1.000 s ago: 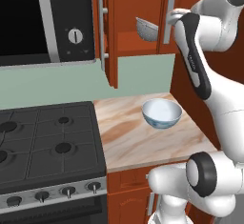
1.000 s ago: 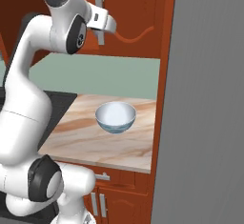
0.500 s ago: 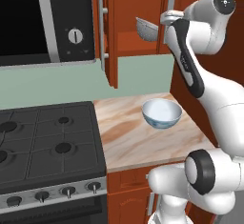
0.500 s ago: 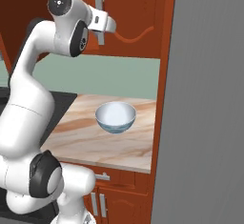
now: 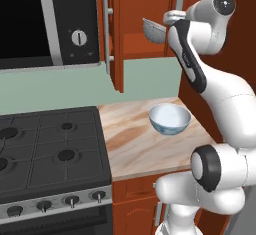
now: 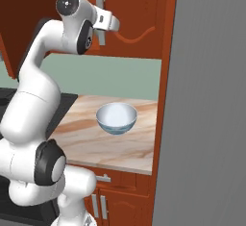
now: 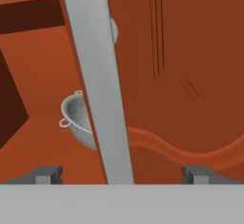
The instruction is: Open the cabinet and setup a tea strainer by placing it in the bowl upright.
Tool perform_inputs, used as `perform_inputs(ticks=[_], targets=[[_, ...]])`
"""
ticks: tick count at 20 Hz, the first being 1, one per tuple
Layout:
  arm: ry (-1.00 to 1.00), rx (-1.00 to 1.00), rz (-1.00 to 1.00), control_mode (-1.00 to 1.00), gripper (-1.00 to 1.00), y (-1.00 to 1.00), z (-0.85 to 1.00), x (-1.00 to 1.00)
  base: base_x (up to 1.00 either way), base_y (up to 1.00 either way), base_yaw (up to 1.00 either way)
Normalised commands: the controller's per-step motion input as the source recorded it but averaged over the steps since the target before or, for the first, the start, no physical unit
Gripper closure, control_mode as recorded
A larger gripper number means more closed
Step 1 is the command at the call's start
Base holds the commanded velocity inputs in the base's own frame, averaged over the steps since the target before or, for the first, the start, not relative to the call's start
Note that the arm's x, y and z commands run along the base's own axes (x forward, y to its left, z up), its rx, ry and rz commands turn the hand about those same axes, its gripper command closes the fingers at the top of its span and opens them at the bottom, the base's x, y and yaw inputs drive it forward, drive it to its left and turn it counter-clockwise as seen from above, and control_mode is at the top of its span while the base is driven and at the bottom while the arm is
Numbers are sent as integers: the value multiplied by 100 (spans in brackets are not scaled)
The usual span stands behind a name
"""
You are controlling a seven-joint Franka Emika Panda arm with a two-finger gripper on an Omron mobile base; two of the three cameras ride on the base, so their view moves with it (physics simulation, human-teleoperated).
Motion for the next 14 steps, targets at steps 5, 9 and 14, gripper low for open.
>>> perform_inputs(ticks=[5,9,14], targets=[[0,-2,2,-100,-100,0,0,33,0,0,0],[0,0,2,-100,-100,0,0,29,0,0,0],[0,0,1,-100,-100,0,0,31,0,0,0]])
